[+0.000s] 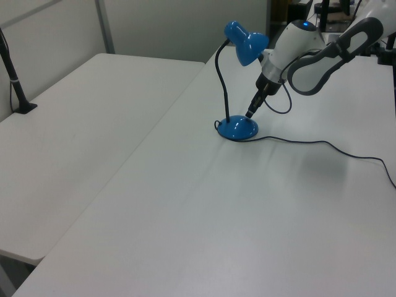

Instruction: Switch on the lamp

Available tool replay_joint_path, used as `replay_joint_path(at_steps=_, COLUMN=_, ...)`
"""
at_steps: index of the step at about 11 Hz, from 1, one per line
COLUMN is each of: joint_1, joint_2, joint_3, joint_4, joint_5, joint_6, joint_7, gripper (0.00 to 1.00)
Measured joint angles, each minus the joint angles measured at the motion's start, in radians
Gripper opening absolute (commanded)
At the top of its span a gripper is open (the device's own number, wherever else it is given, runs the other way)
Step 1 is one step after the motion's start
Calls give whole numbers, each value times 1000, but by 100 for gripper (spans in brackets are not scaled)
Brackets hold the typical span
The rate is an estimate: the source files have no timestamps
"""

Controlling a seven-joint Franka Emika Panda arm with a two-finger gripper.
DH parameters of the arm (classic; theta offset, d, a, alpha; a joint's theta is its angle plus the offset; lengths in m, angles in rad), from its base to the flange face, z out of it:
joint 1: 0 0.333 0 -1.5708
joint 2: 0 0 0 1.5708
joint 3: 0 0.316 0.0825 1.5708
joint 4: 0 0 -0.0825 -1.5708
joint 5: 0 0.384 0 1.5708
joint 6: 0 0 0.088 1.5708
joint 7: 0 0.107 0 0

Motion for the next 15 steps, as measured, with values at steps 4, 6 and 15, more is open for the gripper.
replay_joint_path(at_steps=4, joint_1=0, joint_2=17, joint_3=4, joint_4=20, joint_5=0, joint_6=0, joint_7=23, gripper=0)
replay_joint_path(at_steps=6, joint_1=1, joint_2=26, joint_3=6, joint_4=29, joint_5=0, joint_6=0, joint_7=24, gripper=0)
replay_joint_path(at_steps=15, joint_1=6, joint_2=-36, joint_3=7, joint_4=66, joint_5=0, joint_6=-291, joint_7=24, gripper=100)
